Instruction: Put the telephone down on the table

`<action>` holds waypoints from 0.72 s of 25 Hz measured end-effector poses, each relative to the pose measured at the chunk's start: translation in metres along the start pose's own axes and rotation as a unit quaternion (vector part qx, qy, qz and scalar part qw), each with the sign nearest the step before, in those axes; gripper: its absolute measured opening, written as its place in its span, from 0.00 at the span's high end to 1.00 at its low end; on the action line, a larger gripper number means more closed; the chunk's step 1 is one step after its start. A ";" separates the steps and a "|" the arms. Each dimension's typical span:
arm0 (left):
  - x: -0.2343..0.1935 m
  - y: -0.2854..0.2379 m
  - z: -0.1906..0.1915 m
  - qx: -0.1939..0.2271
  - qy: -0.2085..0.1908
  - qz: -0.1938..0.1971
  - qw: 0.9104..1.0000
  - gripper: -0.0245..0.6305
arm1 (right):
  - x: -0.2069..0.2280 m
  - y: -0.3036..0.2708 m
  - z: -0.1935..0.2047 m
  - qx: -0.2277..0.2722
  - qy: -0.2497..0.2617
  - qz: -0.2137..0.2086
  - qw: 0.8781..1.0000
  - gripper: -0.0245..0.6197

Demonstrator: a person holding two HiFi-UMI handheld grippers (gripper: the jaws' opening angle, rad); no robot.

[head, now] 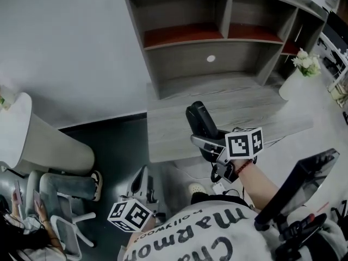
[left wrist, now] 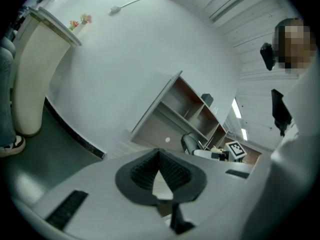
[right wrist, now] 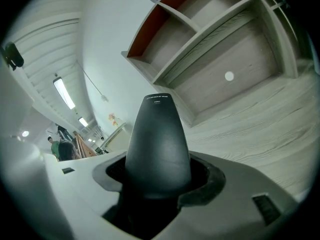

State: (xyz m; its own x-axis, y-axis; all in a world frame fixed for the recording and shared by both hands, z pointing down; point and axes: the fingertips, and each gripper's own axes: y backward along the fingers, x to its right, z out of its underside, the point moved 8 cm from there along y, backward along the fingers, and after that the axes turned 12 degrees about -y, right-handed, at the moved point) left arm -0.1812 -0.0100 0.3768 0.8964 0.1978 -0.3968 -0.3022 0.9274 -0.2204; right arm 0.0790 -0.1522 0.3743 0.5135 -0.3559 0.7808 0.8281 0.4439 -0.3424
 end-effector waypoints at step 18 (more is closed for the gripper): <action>-0.014 -0.064 -0.001 -0.002 0.018 -0.069 0.997 0.95 | 0.074 -0.072 -0.048 -0.079 -0.029 -0.001 0.996 0.51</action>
State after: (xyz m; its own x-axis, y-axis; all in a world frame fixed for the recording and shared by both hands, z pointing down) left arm -0.1753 -0.0725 0.3955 0.9172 0.0569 -0.3942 -0.1781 0.9439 -0.2782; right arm 0.0686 -0.2503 0.4318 0.5015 -0.3059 0.8093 0.8567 0.3065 -0.4150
